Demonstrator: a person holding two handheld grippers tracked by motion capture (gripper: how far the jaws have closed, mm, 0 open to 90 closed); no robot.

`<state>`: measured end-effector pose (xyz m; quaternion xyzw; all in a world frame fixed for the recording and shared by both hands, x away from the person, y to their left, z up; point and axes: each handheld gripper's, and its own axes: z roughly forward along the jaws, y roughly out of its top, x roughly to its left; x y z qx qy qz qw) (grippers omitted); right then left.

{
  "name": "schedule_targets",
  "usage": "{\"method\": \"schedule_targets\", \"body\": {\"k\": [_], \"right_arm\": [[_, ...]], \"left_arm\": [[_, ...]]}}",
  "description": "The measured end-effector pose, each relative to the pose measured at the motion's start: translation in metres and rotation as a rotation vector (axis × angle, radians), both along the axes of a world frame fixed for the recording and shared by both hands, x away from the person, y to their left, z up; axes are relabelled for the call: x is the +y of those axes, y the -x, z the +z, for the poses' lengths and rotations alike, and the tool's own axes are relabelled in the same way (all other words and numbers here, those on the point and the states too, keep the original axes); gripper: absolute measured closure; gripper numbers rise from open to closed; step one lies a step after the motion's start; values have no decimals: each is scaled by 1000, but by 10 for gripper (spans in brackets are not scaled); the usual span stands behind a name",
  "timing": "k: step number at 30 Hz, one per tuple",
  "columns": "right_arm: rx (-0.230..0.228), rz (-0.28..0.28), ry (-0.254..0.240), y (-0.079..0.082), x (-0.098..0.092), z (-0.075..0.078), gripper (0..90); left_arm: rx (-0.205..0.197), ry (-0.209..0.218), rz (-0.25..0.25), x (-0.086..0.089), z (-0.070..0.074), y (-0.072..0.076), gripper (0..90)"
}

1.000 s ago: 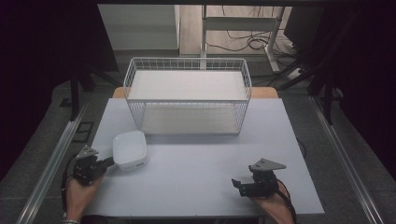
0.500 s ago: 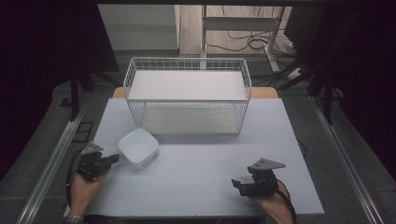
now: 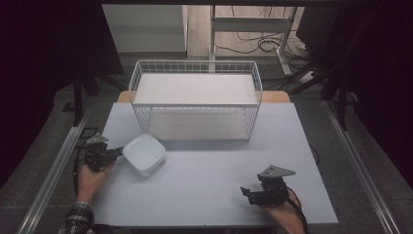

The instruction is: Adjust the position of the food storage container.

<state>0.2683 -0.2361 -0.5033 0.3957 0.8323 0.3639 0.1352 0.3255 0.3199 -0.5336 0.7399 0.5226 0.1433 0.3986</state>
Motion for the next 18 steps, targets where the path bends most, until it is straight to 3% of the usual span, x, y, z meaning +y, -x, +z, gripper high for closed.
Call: {"method": "schedule_targets", "body": {"k": [5, 10, 11, 16, 18], "right_arm": [[-5, -1, 0, 0, 0, 1, 192], [-11, -3, 1, 0, 0, 1, 205], [-18, -2, 1, 0, 0, 2, 231], [-30, -3, -20, -4, 4, 5, 318], [-30, 13, -39, -11, 16, 6, 377]], "left_arm": [[7, 26, -64, -10, 1, 2, 897], [17, 0, -116, -28, 2, 1, 897], [17, -10, -143, -37, 3, 0, 897], [20, -16, -176, -51, 4, 0, 897], [23, -15, -193, -60, 5, 1, 897]]}}
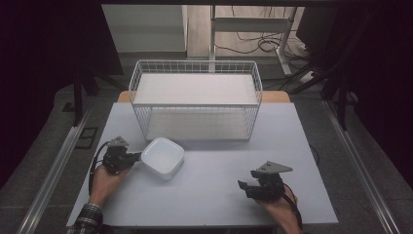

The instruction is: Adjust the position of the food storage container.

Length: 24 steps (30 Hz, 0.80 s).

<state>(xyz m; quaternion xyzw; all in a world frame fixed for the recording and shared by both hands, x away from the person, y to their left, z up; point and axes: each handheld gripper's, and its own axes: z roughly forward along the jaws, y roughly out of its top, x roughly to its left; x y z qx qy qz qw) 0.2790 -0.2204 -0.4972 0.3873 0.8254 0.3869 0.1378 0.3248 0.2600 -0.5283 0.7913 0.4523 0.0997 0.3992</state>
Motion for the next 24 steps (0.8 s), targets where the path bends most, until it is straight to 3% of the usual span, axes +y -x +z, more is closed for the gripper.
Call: {"method": "schedule_targets", "body": {"k": [10, 11, 12, 16, 17, 19, 21, 24], "right_arm": [[0, 69, -13, -32, 60, -4, 510], [11, 82, -21, -40, 73, -5, 560], [11, 82, -21, -40, 73, -5, 560], [50, 112, -32, -51, 96, -11, 696], [59, 123, -27, -54, 105, -14, 764], [56, 127, -16, -54, 108, -16, 790], [50, 112, 18, -52, 107, -17, 870], [63, 94, 12, -52, 102, -16, 886]], "left_arm": [[19, 23, -45, -27, 1, 1, 897], [24, 26, -53, -34, 2, 2, 897], [24, 26, -53, -34, 2, 2, 897], [43, 25, -81, -51, 0, 2, 897], [48, 25, -96, -60, 0, 3, 897], [51, 26, -103, -64, 1, 4, 897], [59, 17, -107, -75, 1, 7, 899], [66, 22, -116, -81, 1, 9, 899]]}}
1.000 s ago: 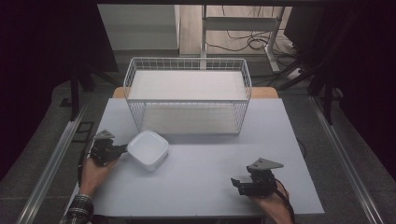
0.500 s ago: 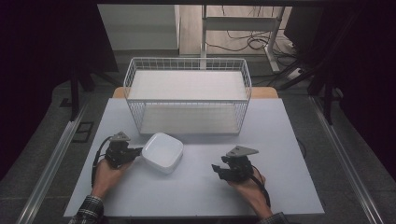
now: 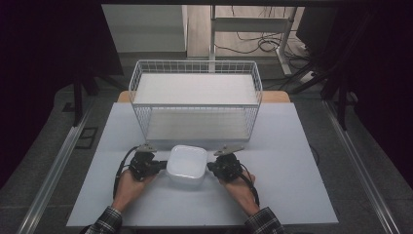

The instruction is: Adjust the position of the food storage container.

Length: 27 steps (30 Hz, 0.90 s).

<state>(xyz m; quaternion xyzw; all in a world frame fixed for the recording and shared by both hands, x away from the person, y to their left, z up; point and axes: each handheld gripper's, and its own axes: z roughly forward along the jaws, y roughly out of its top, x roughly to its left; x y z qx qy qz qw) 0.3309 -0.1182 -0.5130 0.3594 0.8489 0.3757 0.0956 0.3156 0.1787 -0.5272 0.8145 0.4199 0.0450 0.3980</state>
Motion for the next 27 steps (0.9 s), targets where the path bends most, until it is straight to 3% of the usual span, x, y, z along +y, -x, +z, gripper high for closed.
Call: {"method": "schedule_targets", "body": {"k": [5, 9, 16, 18, 20, 21, 23, 27], "right_arm": [[17, -11, -3, 4, -17, 5, 888], [29, -24, 21, 13, -32, 7, 887], [27, -18, 58, 21, -40, 5, 879], [20, -19, 58, 21, -41, 7, 856], [-15, -26, 68, 21, -47, 10, 820], [-33, -26, 57, 21, -54, 13, 779], [-42, -30, 51, 22, -59, 15, 754], [-82, -17, 33, 28, -74, 20, 585]], "left_arm": [[12, -3, -28, -17, 2, 9, 899], [14, -4, -56, -32, 3, 17, 899], [-1, 8, -43, -38, 4, 21, 892], [-26, -2, -20, -33, 7, 23, 853], [-36, 16, -5, -25, 9, 27, 790], [-39, 23, 2, -22, 10, 28, 713], [-51, 31, 9, -17, 10, 32, 677], [-70, 52, 13, -12, 11, 40, 471]]}}
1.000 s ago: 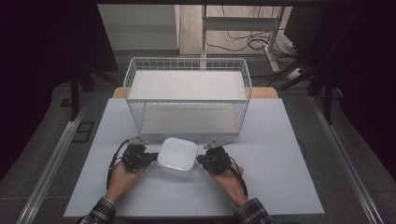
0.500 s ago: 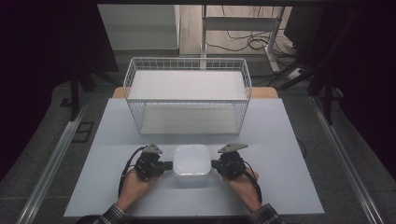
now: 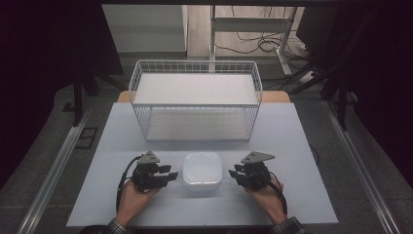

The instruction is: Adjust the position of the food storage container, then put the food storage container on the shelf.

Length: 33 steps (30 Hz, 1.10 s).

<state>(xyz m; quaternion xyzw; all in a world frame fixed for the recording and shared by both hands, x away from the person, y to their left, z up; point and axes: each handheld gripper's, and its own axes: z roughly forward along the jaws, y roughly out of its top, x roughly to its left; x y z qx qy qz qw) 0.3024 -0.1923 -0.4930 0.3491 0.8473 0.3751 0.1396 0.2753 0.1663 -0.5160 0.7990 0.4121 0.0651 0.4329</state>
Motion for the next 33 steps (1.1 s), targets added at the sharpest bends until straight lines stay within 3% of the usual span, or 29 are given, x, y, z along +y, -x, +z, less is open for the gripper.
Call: {"method": "schedule_targets", "body": {"k": [1, 2, 3, 4, 5, 9, 13, 20, 22, 26, 29, 31, 33], "right_arm": [[-8, 1, -1, 2, -2, 0, 525], [-17, 9, -19, 4, -6, 1, 409], [-17, 9, -19, 4, -6, 1, 409], [-8, 27, -30, 4, -8, -1, 274], [-8, 27, -30, 4, -8, -1, 274], [14, 36, -23, 2, -8, -7, 119], [16, 44, -36, 2, -7, -6, 75], [10, 39, -58, 1, -6, -3, 32], [6, 42, -62, 0, -6, -1, 30], [12, 56, -95, -2, -1, 6, 31], [19, 63, -121, -4, 3, 10, 31], [62, 70, -173, -8, 8, 14, 30], [70, 67, -179, -9, 11, 15, 27]], "left_arm": [[-11, 5, -2, 0, 0, 3, 405], [-20, 6, -13, 0, -2, 8, 305], [-20, 6, -13, 0, -2, 8, 265], [-18, 5, -17, 0, -4, 13, 225], [-18, 5, -17, 0, -4, 13, 211], [-5, 13, -32, 3, -5, 15, 141], [-21, 30, -29, 5, -5, 14, 83], [-90, -15, -60, 2, -6, 12, 39], [-99, -7, -55, 1, -3, 10, 39], [-82, 37, -61, -3, 6, 5, 42], [-74, 45, -67, -6, 11, 2, 44], [-59, 51, -76, -9, 15, -1, 43], [-43, 58, -87, -12, 17, -4, 43]]}}
